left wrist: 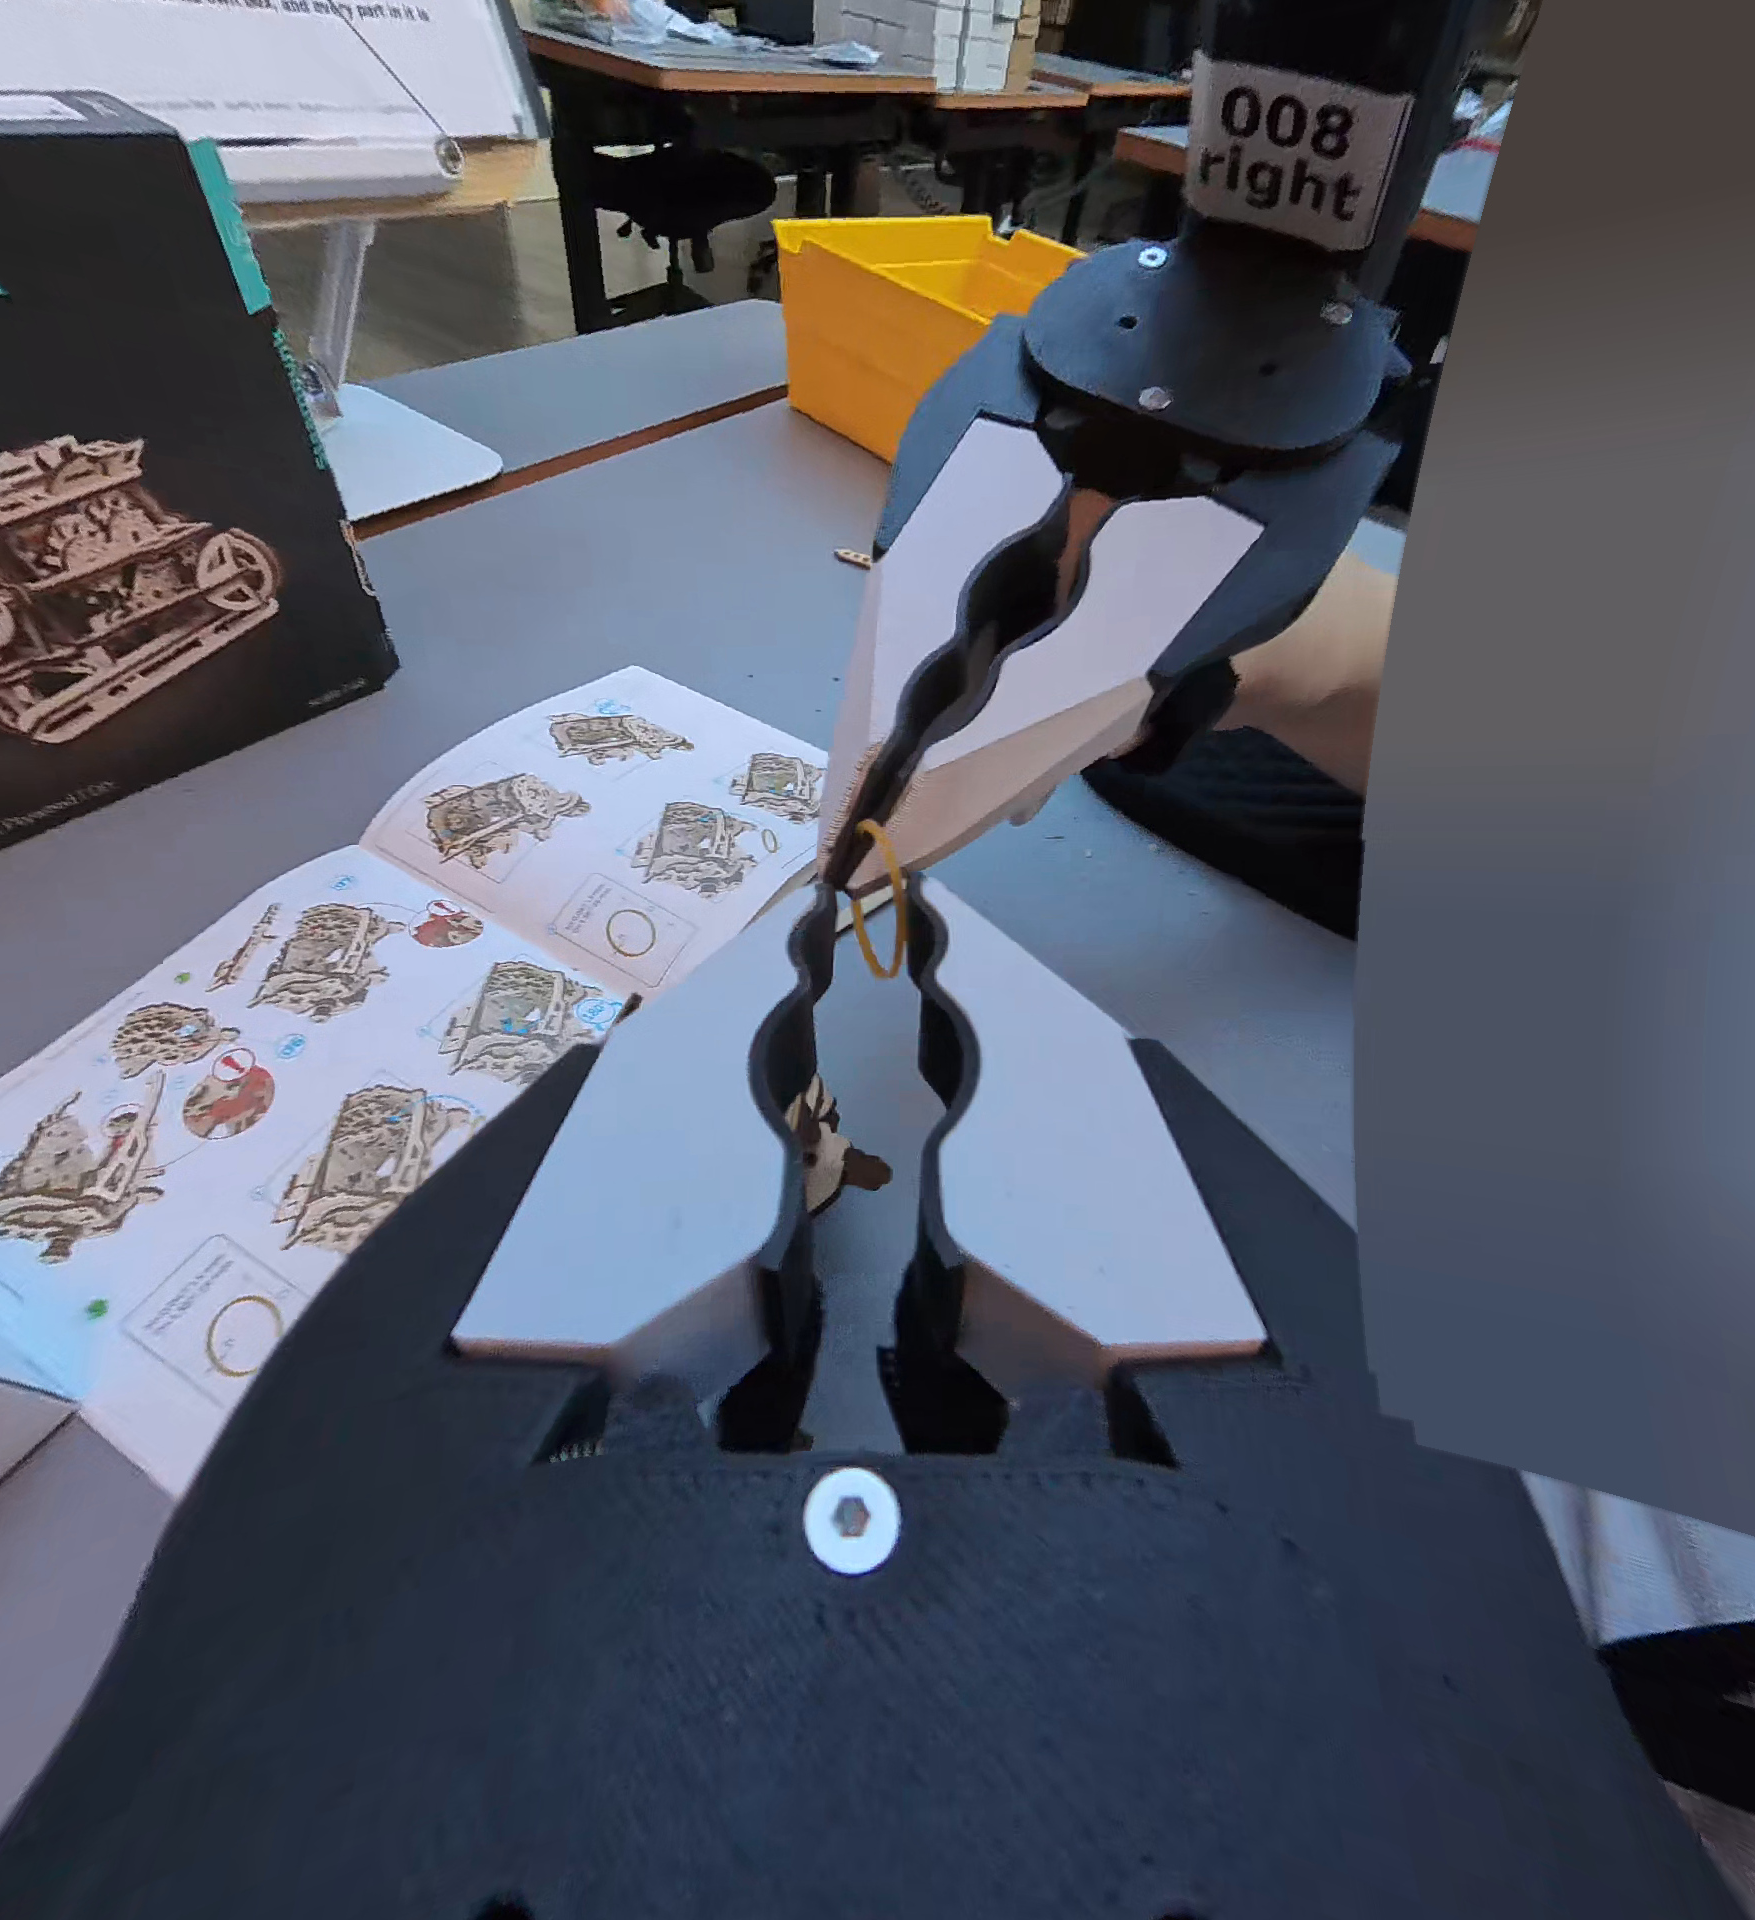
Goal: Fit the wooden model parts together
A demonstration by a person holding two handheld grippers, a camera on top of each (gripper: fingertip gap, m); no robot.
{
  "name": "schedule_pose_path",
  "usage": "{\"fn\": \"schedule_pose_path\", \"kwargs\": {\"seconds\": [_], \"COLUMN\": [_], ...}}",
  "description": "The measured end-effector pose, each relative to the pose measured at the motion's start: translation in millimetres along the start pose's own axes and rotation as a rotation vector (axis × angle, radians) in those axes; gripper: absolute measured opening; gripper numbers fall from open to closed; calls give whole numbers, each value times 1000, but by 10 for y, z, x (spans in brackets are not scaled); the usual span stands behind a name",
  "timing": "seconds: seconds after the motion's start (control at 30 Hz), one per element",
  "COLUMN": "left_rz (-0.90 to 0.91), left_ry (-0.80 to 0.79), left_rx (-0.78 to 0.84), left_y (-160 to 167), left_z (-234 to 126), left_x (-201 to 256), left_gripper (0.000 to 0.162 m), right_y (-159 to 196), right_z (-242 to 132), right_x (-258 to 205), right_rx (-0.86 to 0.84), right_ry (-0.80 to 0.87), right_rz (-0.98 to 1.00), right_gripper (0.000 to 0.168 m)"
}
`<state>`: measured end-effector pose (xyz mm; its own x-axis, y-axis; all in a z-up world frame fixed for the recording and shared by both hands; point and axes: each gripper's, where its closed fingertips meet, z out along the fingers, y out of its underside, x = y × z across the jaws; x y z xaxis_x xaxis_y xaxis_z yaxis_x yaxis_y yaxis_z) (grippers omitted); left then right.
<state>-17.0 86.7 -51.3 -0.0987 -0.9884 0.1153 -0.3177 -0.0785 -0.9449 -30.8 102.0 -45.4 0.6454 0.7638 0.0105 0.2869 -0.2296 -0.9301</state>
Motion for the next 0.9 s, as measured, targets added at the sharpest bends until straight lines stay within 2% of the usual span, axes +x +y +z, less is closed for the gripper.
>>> {"fn": "schedule_pose_path", "kwargs": {"seconds": [0.03,0.37,0.9], "left_rz": [19,-65,-187], "left_ry": [-8,148,138], "left_rx": [-18,-4,3], "left_y": [33,21,305], "left_z": [7,-181,-468], "left_x": [-6,112,116], "left_gripper": [0,0,0], "right_y": [20,52,116], "right_z": [-16,-167,29], "right_x": [10,-114,-223], "right_rx": [-2,152,190], "right_ry": [17,107,91], "right_rz": [1,113,155], "right_gripper": [0,0,0]}}
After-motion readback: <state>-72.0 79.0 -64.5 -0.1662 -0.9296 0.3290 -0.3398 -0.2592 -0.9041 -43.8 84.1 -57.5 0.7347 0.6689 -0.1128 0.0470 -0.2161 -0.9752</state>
